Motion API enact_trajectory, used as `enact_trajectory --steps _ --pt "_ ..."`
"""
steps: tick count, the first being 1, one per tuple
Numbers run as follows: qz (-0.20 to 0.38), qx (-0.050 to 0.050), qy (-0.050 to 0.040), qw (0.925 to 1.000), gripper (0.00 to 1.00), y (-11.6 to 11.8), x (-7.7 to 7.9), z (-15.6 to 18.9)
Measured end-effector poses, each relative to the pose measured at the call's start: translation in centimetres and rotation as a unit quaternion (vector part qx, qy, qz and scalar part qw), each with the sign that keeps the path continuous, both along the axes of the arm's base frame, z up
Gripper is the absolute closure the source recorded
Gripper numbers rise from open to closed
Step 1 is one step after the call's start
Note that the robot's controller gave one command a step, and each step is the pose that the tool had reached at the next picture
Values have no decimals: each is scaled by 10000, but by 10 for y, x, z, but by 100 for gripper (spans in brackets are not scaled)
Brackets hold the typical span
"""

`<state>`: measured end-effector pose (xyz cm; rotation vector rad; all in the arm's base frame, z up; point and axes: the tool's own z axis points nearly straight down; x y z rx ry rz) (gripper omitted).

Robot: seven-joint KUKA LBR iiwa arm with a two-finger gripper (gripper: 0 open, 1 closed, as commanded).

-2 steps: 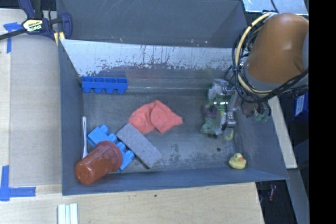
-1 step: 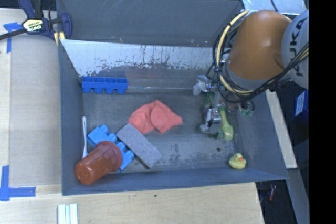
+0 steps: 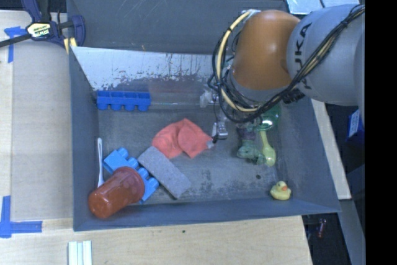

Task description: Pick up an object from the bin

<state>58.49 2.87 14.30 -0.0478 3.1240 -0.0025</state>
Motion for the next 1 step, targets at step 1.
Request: enact_trajectory --steps 1 --pt "97 -12 -3 10000 0 15 15 5"
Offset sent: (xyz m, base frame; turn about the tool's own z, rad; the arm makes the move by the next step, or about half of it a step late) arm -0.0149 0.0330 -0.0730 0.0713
